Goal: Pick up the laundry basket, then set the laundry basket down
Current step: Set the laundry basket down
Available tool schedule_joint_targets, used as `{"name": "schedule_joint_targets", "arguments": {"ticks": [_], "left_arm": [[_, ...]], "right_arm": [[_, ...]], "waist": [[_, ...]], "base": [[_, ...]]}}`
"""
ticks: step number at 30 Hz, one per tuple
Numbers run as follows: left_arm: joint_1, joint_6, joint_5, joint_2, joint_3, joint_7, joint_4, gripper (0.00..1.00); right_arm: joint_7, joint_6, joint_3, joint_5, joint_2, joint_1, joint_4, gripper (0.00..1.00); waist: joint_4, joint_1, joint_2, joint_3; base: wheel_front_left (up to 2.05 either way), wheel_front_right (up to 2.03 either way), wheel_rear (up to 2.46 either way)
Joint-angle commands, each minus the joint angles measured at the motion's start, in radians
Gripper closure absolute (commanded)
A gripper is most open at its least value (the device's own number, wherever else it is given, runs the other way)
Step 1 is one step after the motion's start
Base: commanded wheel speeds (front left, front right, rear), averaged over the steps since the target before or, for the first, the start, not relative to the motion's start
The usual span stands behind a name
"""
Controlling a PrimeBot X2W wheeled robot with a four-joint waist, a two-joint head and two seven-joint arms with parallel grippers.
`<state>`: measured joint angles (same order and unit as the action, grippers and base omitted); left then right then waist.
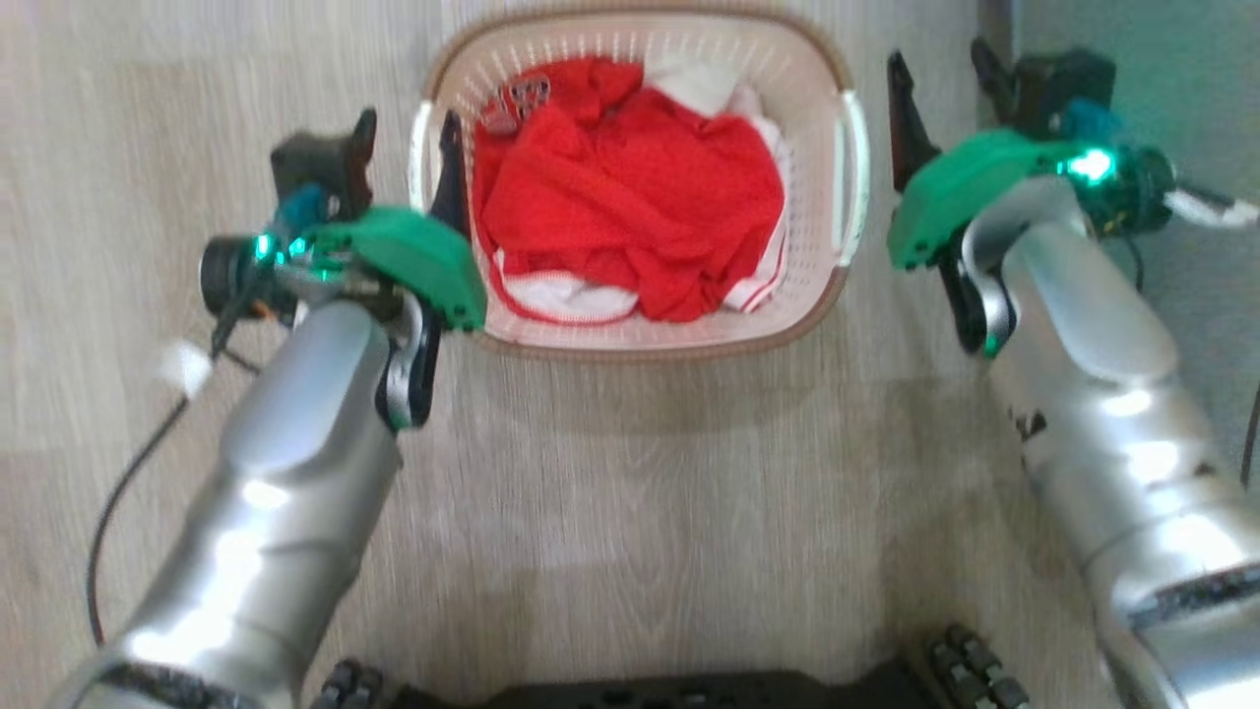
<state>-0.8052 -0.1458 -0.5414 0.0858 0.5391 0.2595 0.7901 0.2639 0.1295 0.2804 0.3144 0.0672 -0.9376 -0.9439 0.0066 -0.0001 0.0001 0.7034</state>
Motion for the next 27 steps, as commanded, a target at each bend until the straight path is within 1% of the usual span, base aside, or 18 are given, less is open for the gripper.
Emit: {"name": "schedule_joint_targets", "arguments": {"ticks": [1,5,10,17,18,22,27], "left_arm": [[0.058,0.008,0.044,0.027,-0.062,0.002,-0.068,0.00],[0.168,0.027,0.137,0.015,-0.146,0.002,-0.180,0.00],[0.298,0.058,0.220,-0.007,-0.231,0.002,-0.301,0.00],[0.465,0.087,0.299,-0.025,-0.294,0.002,-0.427,0.00],[0.465,0.087,0.299,-0.025,-0.294,0.002,-0.427,0.00],[0.555,0.087,0.317,-0.031,-0.323,0.002,-0.491,0.00],[0.658,0.077,0.332,-0.034,-0.351,0.002,-0.560,0.00]], "right_arm": [[-0.002,0.001,-0.007,-0.021,-0.017,0.078,0.057,0.00],[-0.002,0.001,-0.035,-0.046,-0.017,0.174,0.144,0.00],[-0.002,0.001,-0.071,-0.070,-0.017,0.291,0.273,0.00],[-0.002,0.001,-0.090,-0.098,-0.017,0.459,0.445,0.00],[-0.002,0.001,-0.090,-0.098,-0.017,0.459,0.445,0.00],[-0.002,0.001,-0.102,-0.111,-0.017,0.551,0.533,0.00],[-0.002,0.001,-0.126,-0.113,-0.017,0.663,0.636,0.00]], "waist": [[-0.005,0.0001,-0.0001,-0.098],[-0.007,0.0001,-0.0001,-0.191],[-0.004,0.0001,-0.0001,-0.299],[-0.003,0.0001,-0.0001,-0.435],[-0.003,0.0001,-0.0001,-0.435],[-0.007,0.0001,-0.0001,-0.497],[-0.008,0.0001,-0.0001,-0.558]], "base": [[0.00,0.00,0.00],[0.00,0.00,0.00],[0.00,0.00,0.00],[0.00,0.00,0.00],[0.00,0.00,0.00],[0.00,0.00,0.00],[0.00,0.00,0.00]]}}
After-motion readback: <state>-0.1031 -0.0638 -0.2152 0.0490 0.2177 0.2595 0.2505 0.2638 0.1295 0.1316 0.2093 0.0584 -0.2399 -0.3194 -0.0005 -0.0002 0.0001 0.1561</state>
